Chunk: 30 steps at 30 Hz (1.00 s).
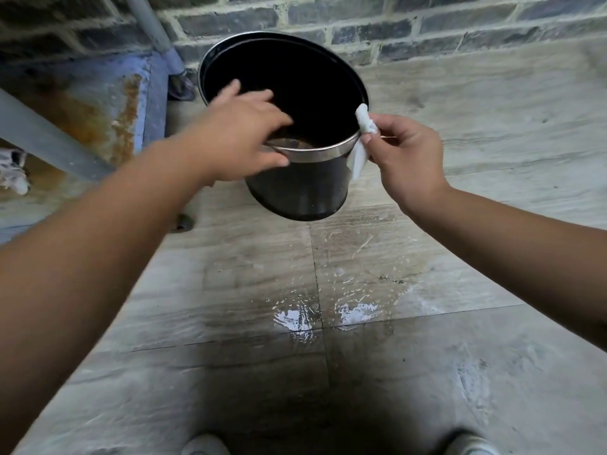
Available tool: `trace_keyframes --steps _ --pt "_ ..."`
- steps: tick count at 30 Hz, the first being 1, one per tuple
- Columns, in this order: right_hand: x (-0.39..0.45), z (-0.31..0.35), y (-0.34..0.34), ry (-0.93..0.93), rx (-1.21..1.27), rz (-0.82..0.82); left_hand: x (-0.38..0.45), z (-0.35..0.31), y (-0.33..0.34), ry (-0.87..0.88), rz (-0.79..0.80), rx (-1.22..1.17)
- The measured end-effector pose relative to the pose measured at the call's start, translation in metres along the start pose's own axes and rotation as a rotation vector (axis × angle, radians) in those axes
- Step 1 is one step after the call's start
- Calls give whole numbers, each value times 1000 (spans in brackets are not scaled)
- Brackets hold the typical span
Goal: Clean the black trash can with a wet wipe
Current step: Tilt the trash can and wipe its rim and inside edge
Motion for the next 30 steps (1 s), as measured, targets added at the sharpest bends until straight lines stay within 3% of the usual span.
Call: trace_keyframes --steps 4,9,16,19,21,23,25,27,30 --pt "-1 1 -2 -2 -27 -46 -14 52 -6 51 -116 -41" --pt "5 -4 -8 34 -23 -101 -11 29 -5 109 -157 26" --pt "5 -3 -26 56 1 -170 -6 -37 -6 -42 -231 -54" --pt "2 2 -22 53 26 -167 1 -67 0 -160 -170 -108" --pt "1 3 -20 50 33 -164 7 -79 1 -63 -53 -215" --pt "2 1 -20 66 34 -144 12 -64 -6 65 104 -280" --pt "1 0 -22 78 17 -118 11 -18 -7 53 211 -125" --pt "2 1 -22 69 -4 -103 7 36 -6 -61 139 53" --pt "3 2 -21 50 -44 -95 -3 56 -5 -71 -64 -78"
Point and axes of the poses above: each hand's wrist, its own x-axis towards the middle knuckle, its own y-axis out of the palm, z = x × y, the point moved 8 cm from there along x, towards the middle knuckle, and after that the axes turned 15 degrees about -y, right-handed, at the moved point
